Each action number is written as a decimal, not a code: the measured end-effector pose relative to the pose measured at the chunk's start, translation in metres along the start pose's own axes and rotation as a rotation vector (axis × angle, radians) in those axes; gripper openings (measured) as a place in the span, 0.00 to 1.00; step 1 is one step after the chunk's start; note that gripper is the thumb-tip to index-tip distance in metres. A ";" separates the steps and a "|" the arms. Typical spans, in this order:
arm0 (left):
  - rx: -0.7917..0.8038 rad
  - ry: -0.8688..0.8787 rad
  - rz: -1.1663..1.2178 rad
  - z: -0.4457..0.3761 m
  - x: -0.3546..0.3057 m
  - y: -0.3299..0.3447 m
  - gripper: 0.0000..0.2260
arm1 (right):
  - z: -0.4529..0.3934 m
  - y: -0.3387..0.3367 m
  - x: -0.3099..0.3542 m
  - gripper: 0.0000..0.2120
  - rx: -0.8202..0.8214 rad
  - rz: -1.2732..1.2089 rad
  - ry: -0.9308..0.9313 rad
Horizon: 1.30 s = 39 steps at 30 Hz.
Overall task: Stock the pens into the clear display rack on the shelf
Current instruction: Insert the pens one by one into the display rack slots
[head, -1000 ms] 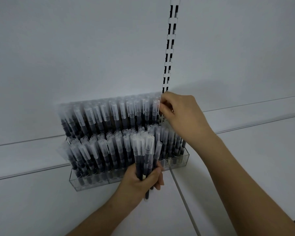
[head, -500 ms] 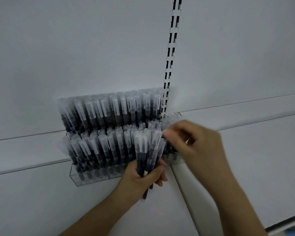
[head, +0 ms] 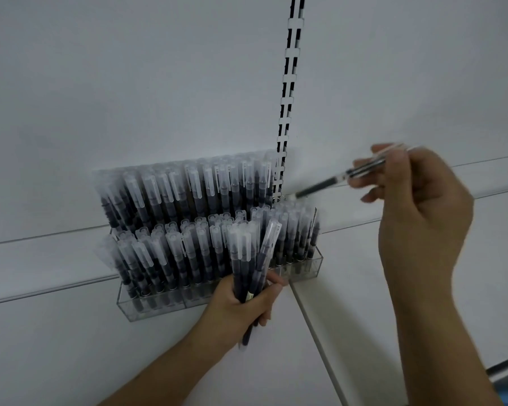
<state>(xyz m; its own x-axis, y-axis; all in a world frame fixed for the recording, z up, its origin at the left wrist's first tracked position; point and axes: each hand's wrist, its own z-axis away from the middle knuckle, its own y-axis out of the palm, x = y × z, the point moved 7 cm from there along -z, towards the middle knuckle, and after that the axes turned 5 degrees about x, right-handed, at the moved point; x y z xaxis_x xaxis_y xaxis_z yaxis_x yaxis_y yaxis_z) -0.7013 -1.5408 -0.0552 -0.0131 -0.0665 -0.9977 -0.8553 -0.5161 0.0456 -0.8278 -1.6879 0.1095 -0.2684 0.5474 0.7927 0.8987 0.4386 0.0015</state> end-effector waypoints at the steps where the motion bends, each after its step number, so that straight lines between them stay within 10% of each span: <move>1: -0.007 0.004 0.011 0.000 0.001 0.000 0.05 | -0.007 0.002 0.004 0.10 -0.006 -0.017 -0.019; 20: -0.016 0.025 0.013 0.001 0.003 -0.004 0.02 | -0.026 0.097 -0.021 0.08 0.679 0.541 -0.139; 39: -0.011 0.043 0.052 0.003 -0.006 -0.001 0.04 | -0.014 0.100 -0.041 0.16 0.771 0.796 -0.133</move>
<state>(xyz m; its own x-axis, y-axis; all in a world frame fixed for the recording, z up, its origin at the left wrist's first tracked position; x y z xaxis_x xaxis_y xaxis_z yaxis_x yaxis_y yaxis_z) -0.7016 -1.5371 -0.0499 -0.0351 -0.1303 -0.9909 -0.8484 -0.5202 0.0984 -0.7222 -1.6766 0.0860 0.2116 0.9209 0.3273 0.3880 0.2282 -0.8930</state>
